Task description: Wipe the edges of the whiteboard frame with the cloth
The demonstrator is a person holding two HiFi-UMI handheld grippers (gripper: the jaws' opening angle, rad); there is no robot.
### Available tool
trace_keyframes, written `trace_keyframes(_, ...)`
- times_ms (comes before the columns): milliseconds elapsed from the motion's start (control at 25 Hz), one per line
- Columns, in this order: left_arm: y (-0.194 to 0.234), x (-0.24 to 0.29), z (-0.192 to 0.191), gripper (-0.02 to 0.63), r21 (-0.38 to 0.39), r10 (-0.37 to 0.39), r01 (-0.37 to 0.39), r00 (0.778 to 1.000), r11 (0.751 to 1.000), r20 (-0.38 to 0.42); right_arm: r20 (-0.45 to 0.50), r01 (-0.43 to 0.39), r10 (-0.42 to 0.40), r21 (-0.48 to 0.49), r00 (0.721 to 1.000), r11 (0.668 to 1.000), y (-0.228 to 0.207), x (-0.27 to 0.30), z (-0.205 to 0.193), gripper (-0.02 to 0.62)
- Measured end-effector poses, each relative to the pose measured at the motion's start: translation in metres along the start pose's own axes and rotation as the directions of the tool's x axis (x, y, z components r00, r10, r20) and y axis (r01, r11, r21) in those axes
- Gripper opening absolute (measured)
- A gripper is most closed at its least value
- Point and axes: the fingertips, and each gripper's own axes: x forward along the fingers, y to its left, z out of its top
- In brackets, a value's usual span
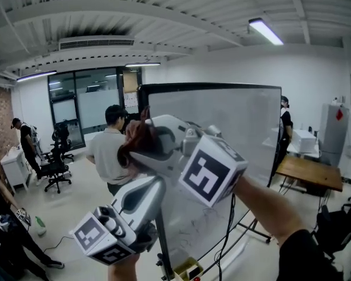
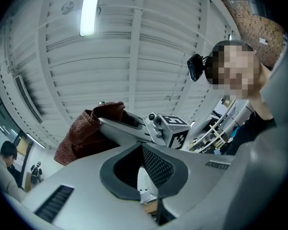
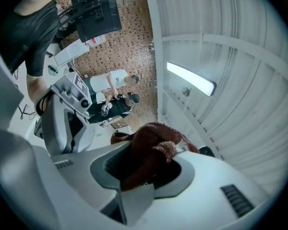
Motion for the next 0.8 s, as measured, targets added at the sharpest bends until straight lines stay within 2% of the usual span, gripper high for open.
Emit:
trace_keyframes(240, 0.0, 0.014, 0.004, -0.009, 0.009, -0.041, 0.041, 0.999, 0.999, -0.01, -0.054, 0.035, -0.036, -0.012, 0.998, 0.999, -0.027, -0.003, 0.003, 0.14)
trace_keyframes(480, 0.012, 0.028, 0.022, -0.009, 0.02, -0.043, 0.043, 0.999, 0.999, -0.022, -0.077, 0.074, -0.076, -0.031, 0.994, 0.997, -0.056, 0.0, 0.013, 0.14)
trace_keyframes(800, 0.007, 0.046, 0.024, -0.009, 0.026, -0.049, 0.05, 0.998, 0.998, -0.029, -0.089, 0.049, -0.051, -0.021, 0.995, 0.999, -0.086, 0.003, 0.022, 0.14)
